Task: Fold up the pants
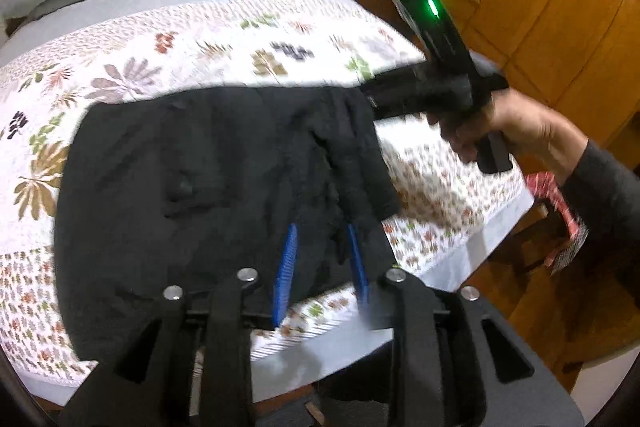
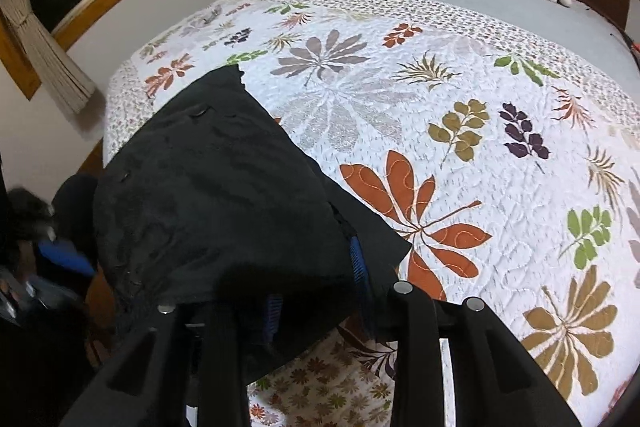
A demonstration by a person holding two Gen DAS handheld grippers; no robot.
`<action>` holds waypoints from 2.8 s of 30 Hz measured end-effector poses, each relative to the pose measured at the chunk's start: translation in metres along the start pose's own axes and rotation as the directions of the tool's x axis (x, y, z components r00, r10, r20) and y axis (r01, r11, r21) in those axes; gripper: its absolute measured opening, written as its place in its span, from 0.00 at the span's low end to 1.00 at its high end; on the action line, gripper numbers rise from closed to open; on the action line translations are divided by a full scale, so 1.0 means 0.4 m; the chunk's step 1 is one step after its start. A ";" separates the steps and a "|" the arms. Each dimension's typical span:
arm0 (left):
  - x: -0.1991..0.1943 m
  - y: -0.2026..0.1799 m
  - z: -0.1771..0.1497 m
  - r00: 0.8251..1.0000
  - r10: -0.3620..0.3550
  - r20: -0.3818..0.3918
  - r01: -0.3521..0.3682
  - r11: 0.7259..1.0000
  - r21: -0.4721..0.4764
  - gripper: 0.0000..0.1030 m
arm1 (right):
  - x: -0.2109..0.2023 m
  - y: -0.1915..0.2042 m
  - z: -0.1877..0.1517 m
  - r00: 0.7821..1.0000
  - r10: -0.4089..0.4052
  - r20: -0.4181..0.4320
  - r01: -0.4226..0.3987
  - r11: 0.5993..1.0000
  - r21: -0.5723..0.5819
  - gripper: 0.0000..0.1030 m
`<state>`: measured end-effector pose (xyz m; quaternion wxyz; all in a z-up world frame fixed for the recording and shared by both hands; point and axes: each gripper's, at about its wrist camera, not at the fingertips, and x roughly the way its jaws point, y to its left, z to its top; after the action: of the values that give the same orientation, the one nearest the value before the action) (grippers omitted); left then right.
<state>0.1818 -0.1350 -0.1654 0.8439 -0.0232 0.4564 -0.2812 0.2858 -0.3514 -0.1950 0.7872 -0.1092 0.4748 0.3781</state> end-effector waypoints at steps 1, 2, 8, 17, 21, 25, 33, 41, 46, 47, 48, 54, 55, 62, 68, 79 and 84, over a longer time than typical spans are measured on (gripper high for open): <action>-0.014 0.021 0.008 1.000 0.008 0.013 -0.008 1.000 -0.013 0.35 | -0.003 0.004 0.000 1.000 -0.008 -0.004 0.008 1.000 -0.010 0.32; -0.030 0.050 0.018 1.000 0.017 0.027 -0.016 0.999 -0.030 0.37 | -0.004 0.006 0.000 1.000 -0.016 -0.009 0.016 1.000 -0.017 0.32; -0.027 0.200 0.047 0.990 0.133 0.039 -0.130 0.988 -0.084 0.45 | -0.008 0.059 0.005 0.988 -0.153 -0.007 0.148 0.963 -0.224 0.35; 0.053 0.287 0.015 0.978 0.205 -0.027 -0.207 0.972 -0.108 0.48 | 0.035 0.112 0.009 0.860 -0.507 0.064 0.417 0.624 -0.661 0.71; 0.064 0.275 0.013 0.974 0.225 -0.024 -0.226 0.971 -0.083 0.53 | -0.002 -0.011 -0.016 0.890 -0.455 -0.042 0.405 0.829 -0.385 0.74; 0.055 0.270 0.014 0.976 0.215 -0.018 -0.216 0.973 -0.077 0.59 | -0.082 -0.119 -0.133 0.994 0.074 0.076 -0.090 0.965 0.246 0.80; -0.011 0.259 0.033 0.965 0.253 0.065 -0.249 0.966 -0.062 0.75 | 0.008 -0.100 -0.337 0.801 0.410 0.437 -0.598 0.576 0.556 0.88; -0.004 0.308 0.019 0.965 0.261 0.024 -0.256 0.959 -0.121 0.76 | 0.039 -0.008 -0.255 0.847 0.362 0.390 -0.529 0.653 0.542 0.88; 0.015 0.337 0.016 0.970 0.243 0.001 -0.240 0.958 -0.160 0.78 | 0.011 0.022 -0.263 0.866 0.358 0.350 -0.500 0.652 0.570 0.36; 0.016 0.343 0.016 0.971 0.240 0.001 -0.236 0.957 -0.166 0.80 | 0.002 0.023 -0.265 0.867 0.362 0.343 -0.499 0.650 0.573 0.27; 0.019 0.350 0.017 0.973 0.232 -0.001 -0.228 0.958 -0.175 0.81 | 0.001 0.023 -0.270 0.879 0.349 0.324 -0.476 0.654 0.588 0.26; 0.045 0.360 0.018 0.973 0.228 -0.022 -0.229 0.960 -0.163 0.84 | 0.054 0.002 -0.322 0.922 0.297 0.248 -0.384 0.624 0.681 0.24; 0.041 0.359 0.020 0.975 0.221 -0.020 -0.222 0.961 -0.163 0.84 | 0.038 0.006 -0.324 0.928 0.279 0.249 -0.372 0.633 0.679 0.25; -0.022 0.353 0.016 0.982 0.181 0.060 -0.170 0.973 -0.158 0.86 | -0.138 0.011 -0.290 0.973 0.017 0.232 -0.167 0.745 0.646 0.39; 0.012 0.370 -0.003 0.986 0.166 0.030 -0.159 0.973 -0.166 0.86 | -0.118 0.026 -0.165 0.930 0.126 0.345 -0.313 0.762 0.566 0.38; 0.017 0.362 0.001 0.992 0.124 0.022 -0.119 0.982 -0.147 0.89 | -0.095 -0.006 -0.196 0.938 0.093 0.333 -0.294 0.720 0.629 0.27; -0.051 0.388 -0.022 0.991 0.121 0.060 -0.109 0.979 -0.173 0.89 | -0.132 0.135 -0.264 0.913 0.166 0.373 -0.369 0.726 0.580 0.35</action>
<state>0.2365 0.0074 -0.2011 0.8692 -0.0784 0.4493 -0.1910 0.1639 -0.3961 -0.1966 0.7745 0.2936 0.4625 0.3164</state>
